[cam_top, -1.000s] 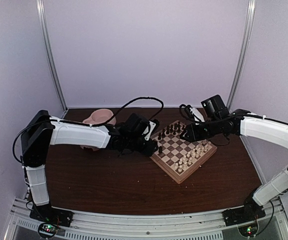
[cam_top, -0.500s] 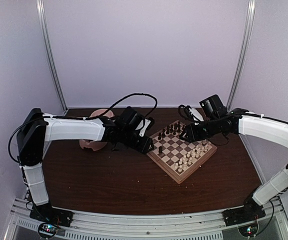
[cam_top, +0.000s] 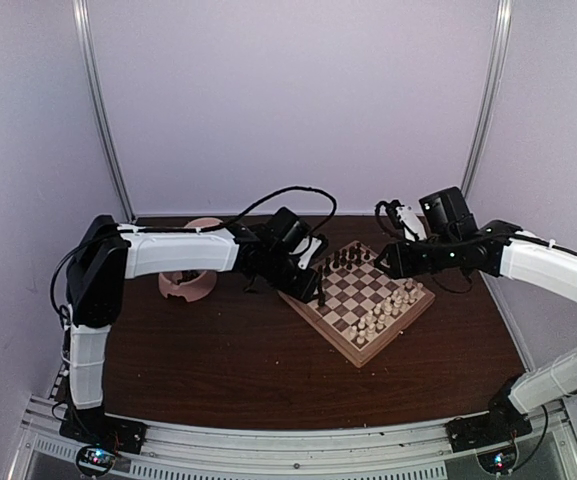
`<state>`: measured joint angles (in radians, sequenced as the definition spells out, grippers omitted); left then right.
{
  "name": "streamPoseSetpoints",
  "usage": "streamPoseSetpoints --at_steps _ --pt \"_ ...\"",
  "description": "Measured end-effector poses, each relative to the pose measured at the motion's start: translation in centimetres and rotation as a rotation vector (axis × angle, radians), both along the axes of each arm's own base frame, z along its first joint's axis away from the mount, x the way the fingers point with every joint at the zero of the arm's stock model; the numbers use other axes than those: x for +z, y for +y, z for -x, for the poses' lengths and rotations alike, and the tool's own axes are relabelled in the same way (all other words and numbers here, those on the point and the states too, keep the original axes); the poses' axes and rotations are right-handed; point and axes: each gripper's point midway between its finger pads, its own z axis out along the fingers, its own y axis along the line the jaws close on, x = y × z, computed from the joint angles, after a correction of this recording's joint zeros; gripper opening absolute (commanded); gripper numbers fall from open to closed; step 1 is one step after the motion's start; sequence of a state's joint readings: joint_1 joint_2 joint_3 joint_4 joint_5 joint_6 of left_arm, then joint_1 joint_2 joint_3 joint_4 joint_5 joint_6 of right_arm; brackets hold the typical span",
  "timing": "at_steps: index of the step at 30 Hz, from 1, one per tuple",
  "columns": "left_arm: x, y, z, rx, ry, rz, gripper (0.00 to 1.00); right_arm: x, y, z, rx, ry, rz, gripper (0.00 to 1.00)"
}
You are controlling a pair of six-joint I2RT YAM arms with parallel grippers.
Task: Set up the chess pieces on the board
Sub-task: Move the knight to b8.
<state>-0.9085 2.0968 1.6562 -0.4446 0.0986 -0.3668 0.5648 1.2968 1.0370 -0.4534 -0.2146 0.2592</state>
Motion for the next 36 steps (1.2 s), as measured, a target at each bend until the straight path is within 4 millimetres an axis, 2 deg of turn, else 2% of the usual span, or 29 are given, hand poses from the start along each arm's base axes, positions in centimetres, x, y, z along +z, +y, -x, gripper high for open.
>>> streamPoseSetpoints --at_steps 7,15,26,36 --pt "-1.7 -1.1 -0.4 -0.010 0.022 -0.028 0.43 0.1 -1.1 0.2 -0.028 -0.032 0.022 0.38" --pt "-3.5 -2.0 -1.0 -0.023 0.041 -0.054 0.37 0.1 -1.4 0.2 -0.035 -0.045 0.038 0.38" --pt "-3.6 -2.5 -1.7 -0.020 0.024 -0.066 0.14 0.0 -1.4 0.2 -0.032 -0.046 0.041 0.38" --pt "-3.4 -2.1 -2.2 -0.003 0.010 -0.084 0.14 0.0 -1.4 0.2 -0.032 -0.046 0.042 0.38"
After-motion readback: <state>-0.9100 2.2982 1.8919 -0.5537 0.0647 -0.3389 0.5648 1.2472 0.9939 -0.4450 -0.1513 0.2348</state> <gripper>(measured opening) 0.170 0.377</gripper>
